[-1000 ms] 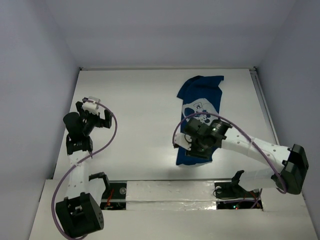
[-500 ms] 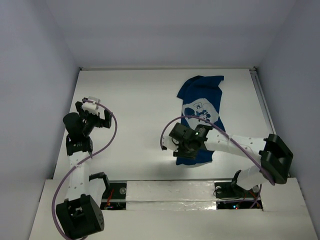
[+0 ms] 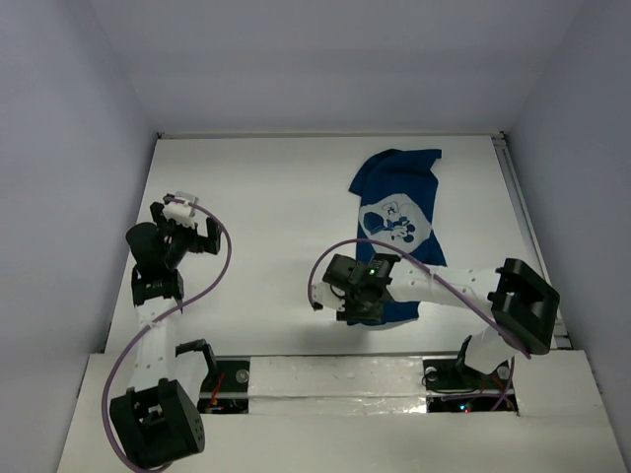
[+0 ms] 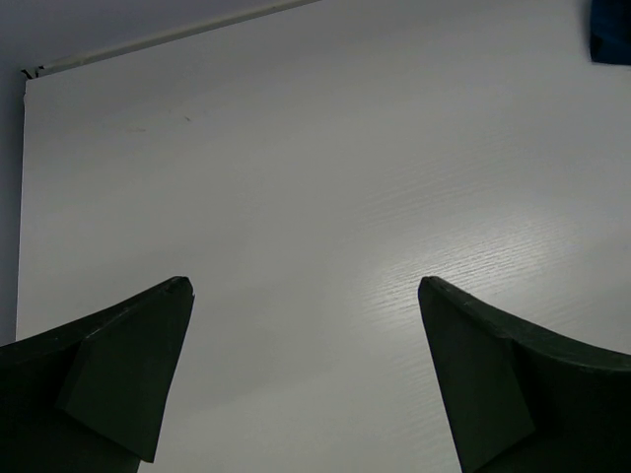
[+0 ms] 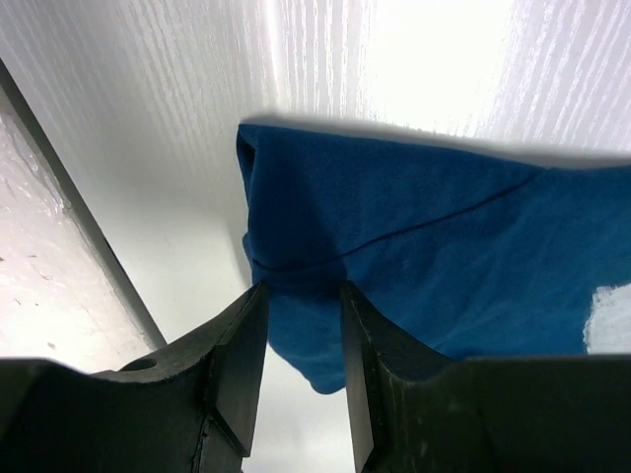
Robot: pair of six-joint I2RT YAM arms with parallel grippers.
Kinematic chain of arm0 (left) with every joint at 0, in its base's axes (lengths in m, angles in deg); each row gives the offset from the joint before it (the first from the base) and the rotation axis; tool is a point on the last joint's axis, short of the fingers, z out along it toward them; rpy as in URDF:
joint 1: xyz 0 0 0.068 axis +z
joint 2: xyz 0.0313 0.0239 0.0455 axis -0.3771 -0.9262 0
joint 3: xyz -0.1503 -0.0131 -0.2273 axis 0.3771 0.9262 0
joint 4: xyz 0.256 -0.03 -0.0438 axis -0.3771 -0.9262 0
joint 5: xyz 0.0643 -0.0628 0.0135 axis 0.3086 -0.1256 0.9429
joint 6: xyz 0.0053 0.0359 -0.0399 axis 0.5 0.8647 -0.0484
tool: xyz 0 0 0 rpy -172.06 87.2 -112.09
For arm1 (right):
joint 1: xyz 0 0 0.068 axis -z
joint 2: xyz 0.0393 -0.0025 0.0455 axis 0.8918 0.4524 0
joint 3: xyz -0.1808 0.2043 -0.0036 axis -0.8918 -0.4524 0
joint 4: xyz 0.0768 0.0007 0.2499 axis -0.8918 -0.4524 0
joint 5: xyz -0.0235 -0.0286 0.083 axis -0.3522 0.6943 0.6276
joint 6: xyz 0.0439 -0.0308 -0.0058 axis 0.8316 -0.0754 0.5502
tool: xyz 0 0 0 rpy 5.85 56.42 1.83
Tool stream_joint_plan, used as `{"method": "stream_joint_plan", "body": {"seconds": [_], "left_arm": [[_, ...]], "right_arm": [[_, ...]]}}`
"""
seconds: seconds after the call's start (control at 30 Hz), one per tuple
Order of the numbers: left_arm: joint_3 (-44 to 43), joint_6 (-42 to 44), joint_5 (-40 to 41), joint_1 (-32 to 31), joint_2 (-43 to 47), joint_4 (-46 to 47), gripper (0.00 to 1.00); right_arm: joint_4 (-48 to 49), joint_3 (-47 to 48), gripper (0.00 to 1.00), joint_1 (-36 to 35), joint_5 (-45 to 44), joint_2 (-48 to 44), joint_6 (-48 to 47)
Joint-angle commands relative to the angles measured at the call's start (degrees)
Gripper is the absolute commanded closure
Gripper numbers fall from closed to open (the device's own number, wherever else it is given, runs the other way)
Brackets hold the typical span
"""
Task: Fold and stack the t-shirts
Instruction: Flatten out the tshirt
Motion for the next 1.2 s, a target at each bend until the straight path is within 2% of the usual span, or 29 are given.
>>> {"method": "stream_joint_plan", "body": {"seconds": [0.0,0.4,0.47,0.5,0.6,0.73,0.9,1.17], "left_arm": [[0.3,0.4,-0.6,-0.1,0.2,2.3,0.01],[0.3,0.5,-0.7,-0.1,0.3,1.8,0.01],[0.3,0.6,-0.7,-0.1,0.3,1.8,0.01],[0.3,0.6,-0.5,-0.1,0.2,1.8,0.01],[0.3,0.7,-0.7,-0.1,0.2,1.9,0.01],[0.3,0.4,-1.0,-0.1,-0.3,2.1,0.01],[0.2,0.2,-2.7,-0.1,-1.0,1.8,0.01],[0.6,0.3,-9.7,-0.1,-1.0,1.9,0.01]], "right_arm": [[-0.1,1.4,0.60,-0.7,0.7,0.5,-0.3],[-1.6,2.3,0.61,-2.3,4.4,3.8,-0.9],[-1.3,2.2,0.70,-2.3,4.0,4.4,-0.9],[-0.7,2.1,0.83,-2.3,3.5,4.5,-0.8],[-0.4,2.3,1.00,-2.3,2.9,3.8,-0.7],[-1.0,3.9,1.00,-2.3,0.5,1.1,-0.6],[-0.6,8.1,1.00,-2.3,-9.3,-4.0,-1.1],[1.6,20.0,1.00,6.6,-21.3,-10.3,-5.7]]}}
